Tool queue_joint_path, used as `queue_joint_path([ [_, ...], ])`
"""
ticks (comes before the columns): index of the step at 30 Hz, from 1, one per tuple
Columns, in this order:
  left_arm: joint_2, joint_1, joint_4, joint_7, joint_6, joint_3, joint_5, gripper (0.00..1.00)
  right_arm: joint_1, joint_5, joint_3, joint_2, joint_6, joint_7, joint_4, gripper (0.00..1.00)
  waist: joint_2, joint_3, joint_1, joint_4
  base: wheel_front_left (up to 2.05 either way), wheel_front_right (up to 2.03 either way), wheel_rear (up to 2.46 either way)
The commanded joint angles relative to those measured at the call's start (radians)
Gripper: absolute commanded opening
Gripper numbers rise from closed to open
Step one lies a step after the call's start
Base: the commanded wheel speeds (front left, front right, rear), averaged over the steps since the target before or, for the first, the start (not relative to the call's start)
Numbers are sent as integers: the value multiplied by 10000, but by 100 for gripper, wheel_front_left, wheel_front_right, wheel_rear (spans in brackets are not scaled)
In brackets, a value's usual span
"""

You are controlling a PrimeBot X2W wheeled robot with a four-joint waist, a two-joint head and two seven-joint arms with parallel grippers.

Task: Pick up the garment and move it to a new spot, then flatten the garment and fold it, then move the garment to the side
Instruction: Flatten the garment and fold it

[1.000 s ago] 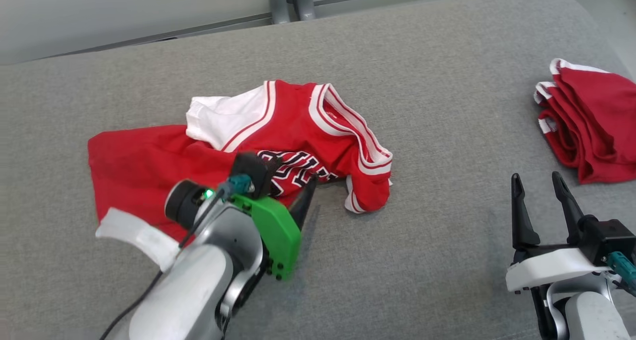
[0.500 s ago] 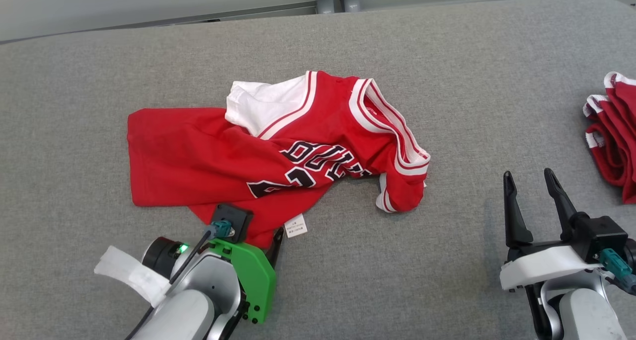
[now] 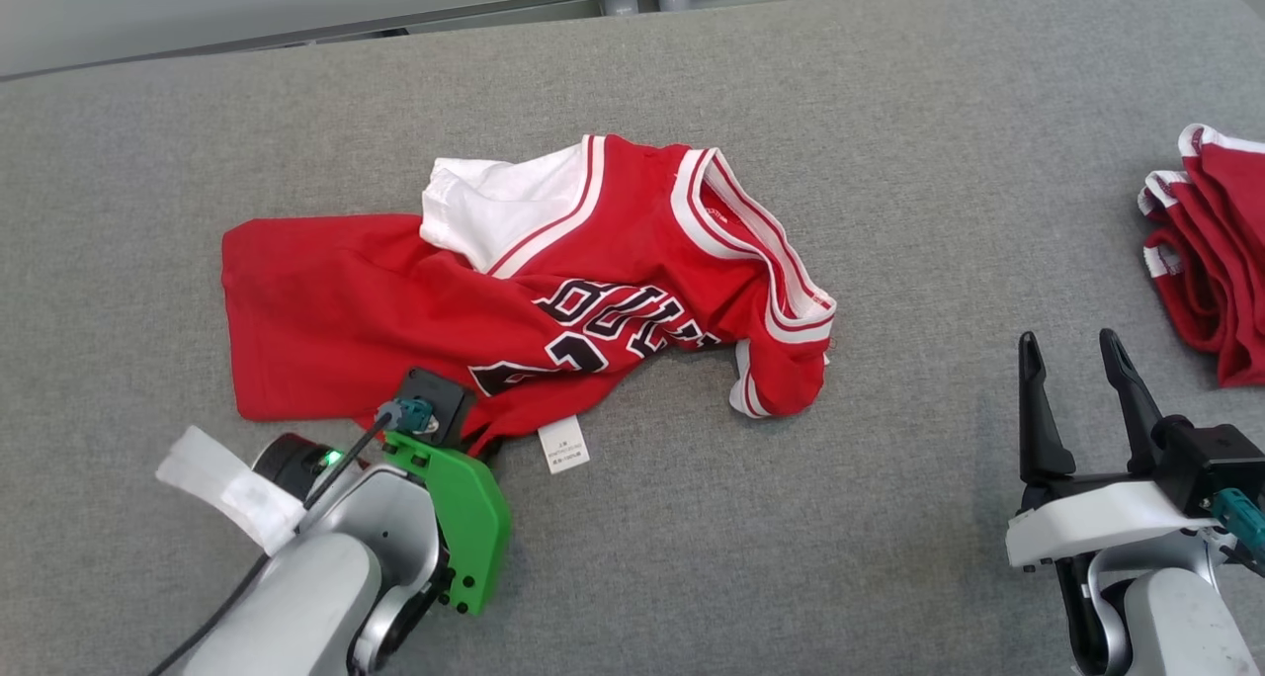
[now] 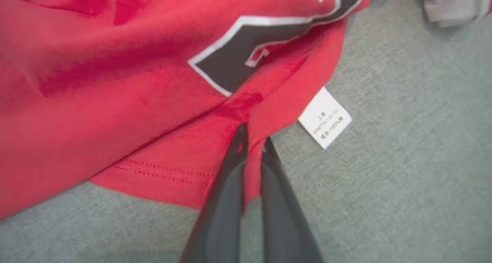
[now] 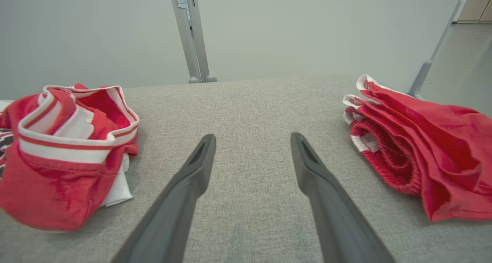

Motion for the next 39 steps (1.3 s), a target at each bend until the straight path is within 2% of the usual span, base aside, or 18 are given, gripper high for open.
queue_joint_path([
  [1, 254, -192, -523, 285, -224, 27, -219, 0, 73, 97, -15, -17, -3, -30, 57, 100, 120, -92, 0, -15, 0, 0, 0],
  [5, 999, -466, -2507, 1350, -667, 201, -702, 0, 195, 261, -36, -20, -3, -30, 105, 100, 120, -247, 0, 8, 0, 0, 0],
  [10, 2066, -1376, -4962, 3357, -1076, 656, -1731, 0, 258, 398, -37, -18, -3, -30, 181, 100, 120, -470, 0, 69, 0, 0, 0],
  [11, 2066, -1376, -4962, 3357, -1076, 656, -1731, 0, 258, 398, -37, -18, -3, -30, 181, 100, 120, -470, 0, 69, 0, 0, 0],
  [16, 2795, -2955, -5856, 5521, -1230, 1133, -2814, 0, 49, 597, 103, -21, -3, -30, 220, 100, 120, -636, 0, -124, 0, 0, 0],
  [22, 3326, -5273, -5388, 7571, -1350, 1399, -3082, 0, 122, 964, 195, -20, -3, -30, 369, 100, 120, -744, 0, -632, 0, 0, 0],
  [26, 3963, -6213, -4709, 8194, -1423, 1576, -2703, 0, 262, 1109, 79, -18, -3, -30, 437, 100, 120, -796, 0, -894, 0, 0, 0],
  [29, 4586, -6242, -4145, 8465, -1467, 1707, -2622, 0, 383, 1166, 31, -18, -3, -30, 453, 100, 120, -830, 0, -1033, 0, 0, 0],
  [34, 5733, -4967, -3654, 8367, -1509, 1831, -2912, 0, 563, 1164, -93, -15, -1, -30, 475, 100, 120, -883, 0, -997, 0, 0, 0],
  [39, 6472, -2926, -3619, 7669, -1192, 1856, -3374, 0, 551, 1011, -157, -13, -1, -30, 416, 100, 120, -776, 0, -679, 0, 0, 0],
])
